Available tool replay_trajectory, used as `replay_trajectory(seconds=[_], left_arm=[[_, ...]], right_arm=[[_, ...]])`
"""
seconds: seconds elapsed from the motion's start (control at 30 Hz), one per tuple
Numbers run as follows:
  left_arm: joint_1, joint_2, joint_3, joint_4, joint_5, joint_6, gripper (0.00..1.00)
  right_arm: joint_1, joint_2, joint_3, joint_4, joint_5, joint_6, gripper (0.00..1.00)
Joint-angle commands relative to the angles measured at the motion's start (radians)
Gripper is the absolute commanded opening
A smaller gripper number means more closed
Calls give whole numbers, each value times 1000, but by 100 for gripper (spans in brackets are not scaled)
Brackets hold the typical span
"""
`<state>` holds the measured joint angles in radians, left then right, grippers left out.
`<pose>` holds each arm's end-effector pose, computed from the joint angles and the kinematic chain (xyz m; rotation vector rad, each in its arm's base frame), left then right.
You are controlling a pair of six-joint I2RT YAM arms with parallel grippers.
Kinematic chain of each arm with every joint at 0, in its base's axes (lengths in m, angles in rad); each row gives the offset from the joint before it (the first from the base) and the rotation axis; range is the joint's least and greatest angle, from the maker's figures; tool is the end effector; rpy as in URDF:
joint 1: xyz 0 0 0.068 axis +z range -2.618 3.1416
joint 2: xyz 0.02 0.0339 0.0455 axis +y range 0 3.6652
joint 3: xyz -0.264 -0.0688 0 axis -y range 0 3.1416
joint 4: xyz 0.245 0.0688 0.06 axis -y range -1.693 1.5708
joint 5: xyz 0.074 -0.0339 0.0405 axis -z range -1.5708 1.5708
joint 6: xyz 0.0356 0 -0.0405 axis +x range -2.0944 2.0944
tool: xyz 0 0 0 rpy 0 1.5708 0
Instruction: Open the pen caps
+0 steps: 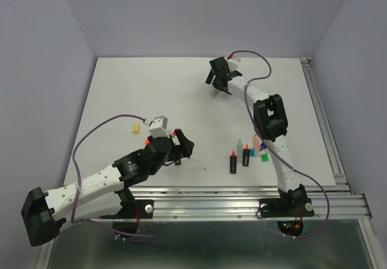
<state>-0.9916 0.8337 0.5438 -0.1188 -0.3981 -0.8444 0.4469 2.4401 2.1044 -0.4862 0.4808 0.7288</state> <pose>0.1169 -0.1536 0.2540 -0.1182 2.0328 -0.8057 0.4983 0.2205 0.1825 0.5348 2.2141 0.0316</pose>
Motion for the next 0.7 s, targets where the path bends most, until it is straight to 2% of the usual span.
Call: replay_trajectory(seconds=[0.0,0.2,0.4,0.67], left_arm=[[7,-39,-33,60,-16,1,99],[7,-22,-48,102,16,-4,99],[8,4,-44,105,25,-8,99],[8,-7,-50,108,25,-9,99]], right_arm=[[-28,37,105,-2,-8,-20,96],[-39,97,130,80,-33,-68,89],[-39,158,194,80,-42,-114,72],[-36,146,120,43,-42,-117,71]])
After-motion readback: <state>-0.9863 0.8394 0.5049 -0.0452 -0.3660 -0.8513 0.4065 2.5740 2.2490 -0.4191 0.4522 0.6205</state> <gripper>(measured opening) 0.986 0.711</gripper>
